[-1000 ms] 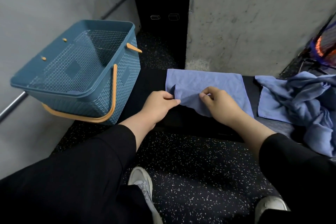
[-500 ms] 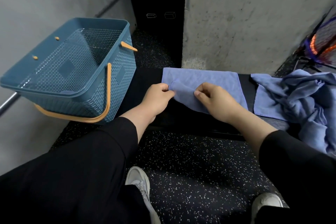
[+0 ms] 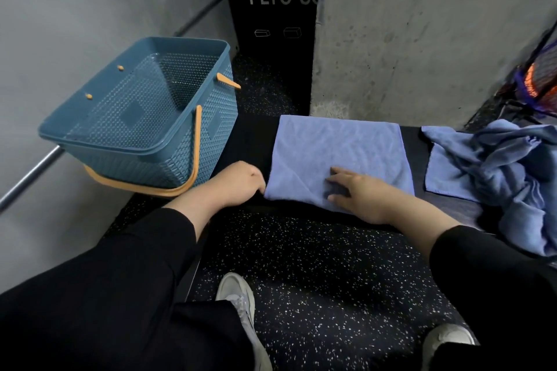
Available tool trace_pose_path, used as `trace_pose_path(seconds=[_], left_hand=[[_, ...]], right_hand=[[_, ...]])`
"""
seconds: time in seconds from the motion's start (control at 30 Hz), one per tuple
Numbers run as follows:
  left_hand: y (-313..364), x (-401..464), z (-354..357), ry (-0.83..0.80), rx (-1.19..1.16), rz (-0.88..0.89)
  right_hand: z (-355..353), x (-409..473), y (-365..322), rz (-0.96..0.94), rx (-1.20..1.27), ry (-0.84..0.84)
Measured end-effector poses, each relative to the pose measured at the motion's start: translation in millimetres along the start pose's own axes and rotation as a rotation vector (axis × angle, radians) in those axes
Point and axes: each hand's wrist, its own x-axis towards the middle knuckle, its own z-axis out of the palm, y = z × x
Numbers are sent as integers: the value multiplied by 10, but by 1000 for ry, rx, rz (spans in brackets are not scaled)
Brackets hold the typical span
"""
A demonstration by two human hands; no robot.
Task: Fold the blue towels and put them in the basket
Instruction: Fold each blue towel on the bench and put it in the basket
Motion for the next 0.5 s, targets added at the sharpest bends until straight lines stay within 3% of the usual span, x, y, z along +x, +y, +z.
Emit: trace_pose_path(seconds=[0.1,0.23,0.33,0.4,0.5], left_hand=[[-74,-65,33,-31,44,-68],[-74,3,147,139,36,-42],[-30,35,239,103,147,-55],[4,34,298,146,297,4],[67,12,370,279,388,258]], right_hand=[[71,-8,36,-13,-2,12],[44,-44,170,11,92,255],[15,-111,353,68,55,365],[24,-187,470,50,36,379],[59,-334,585,-15,-79,282]])
